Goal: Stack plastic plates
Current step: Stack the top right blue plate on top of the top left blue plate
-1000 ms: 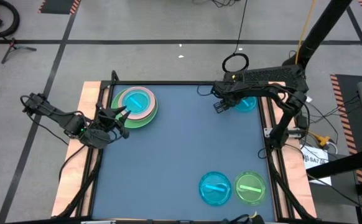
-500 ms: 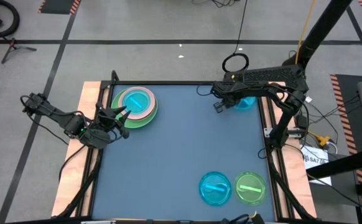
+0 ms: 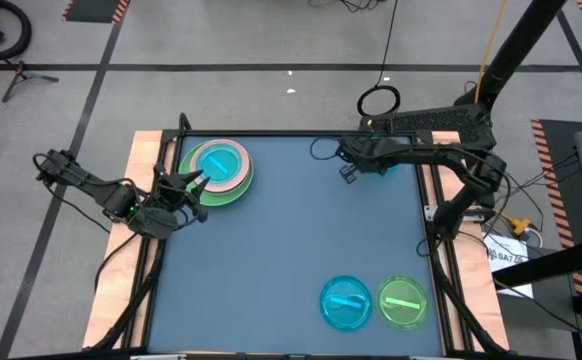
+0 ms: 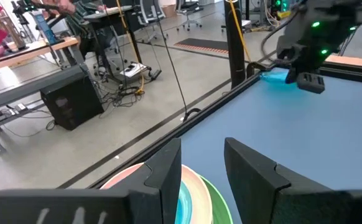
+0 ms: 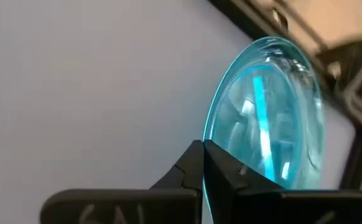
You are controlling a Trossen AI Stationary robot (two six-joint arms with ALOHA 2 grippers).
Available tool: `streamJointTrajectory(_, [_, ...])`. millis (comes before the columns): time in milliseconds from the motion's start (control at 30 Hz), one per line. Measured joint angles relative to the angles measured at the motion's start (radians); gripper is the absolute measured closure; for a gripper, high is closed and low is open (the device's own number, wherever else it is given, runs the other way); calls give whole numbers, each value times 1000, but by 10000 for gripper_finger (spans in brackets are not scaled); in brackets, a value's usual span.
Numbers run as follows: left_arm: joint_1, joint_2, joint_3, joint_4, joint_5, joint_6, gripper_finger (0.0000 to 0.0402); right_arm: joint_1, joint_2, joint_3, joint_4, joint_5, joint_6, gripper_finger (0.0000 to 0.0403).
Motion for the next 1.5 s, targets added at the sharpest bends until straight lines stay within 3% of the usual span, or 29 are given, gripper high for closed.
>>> streamJointTrajectory(233, [0,0,0,0,-3,0,272,151,-29,47,136,-22,-105,402])
streamJointTrajectory(533, [0,0,0,0,-6,-2,272,308,40,240,270,-52,-272,402])
streamJointTrajectory(733, [0,0,0,0,-6,0,272,376,157,413,275,-54,-413,403])
streamJointTrajectory(933, [0,0,0,0,-6,1,272,408,293,578,275,-128,-548,403])
streamJointTrajectory(1500, [0,0,-1,-4,-5,2,272,453,645,967,267,-126,-1024,403])
